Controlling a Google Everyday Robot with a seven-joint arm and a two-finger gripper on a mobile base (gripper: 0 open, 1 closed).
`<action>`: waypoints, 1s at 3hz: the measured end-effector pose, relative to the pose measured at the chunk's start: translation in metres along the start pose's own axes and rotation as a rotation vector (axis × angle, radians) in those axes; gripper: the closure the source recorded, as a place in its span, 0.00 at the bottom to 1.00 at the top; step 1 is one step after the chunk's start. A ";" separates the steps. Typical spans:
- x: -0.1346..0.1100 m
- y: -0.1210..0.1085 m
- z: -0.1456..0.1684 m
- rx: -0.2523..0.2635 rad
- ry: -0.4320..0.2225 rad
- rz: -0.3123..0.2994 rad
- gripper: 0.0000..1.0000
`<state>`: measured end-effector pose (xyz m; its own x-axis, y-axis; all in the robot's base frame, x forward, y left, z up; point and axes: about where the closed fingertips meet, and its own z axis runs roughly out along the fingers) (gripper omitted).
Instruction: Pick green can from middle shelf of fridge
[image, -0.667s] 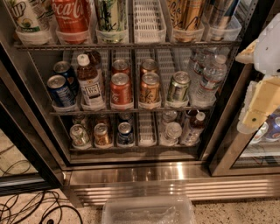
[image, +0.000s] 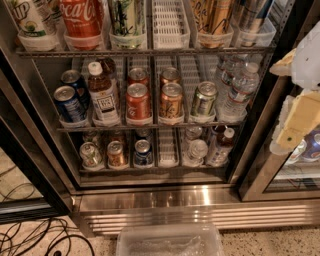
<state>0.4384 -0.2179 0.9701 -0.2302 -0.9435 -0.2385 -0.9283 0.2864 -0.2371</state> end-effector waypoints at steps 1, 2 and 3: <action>0.007 0.014 0.018 0.009 -0.044 0.010 0.00; 0.016 0.033 0.064 0.024 -0.110 0.027 0.00; 0.002 0.035 0.101 0.066 -0.196 0.010 0.00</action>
Offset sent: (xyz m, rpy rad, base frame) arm 0.0037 0.0111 -0.1254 0.2043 -0.1863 -0.0287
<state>0.4353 -0.1930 0.8665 -0.1720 -0.8920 -0.4181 -0.9037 0.3119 -0.2935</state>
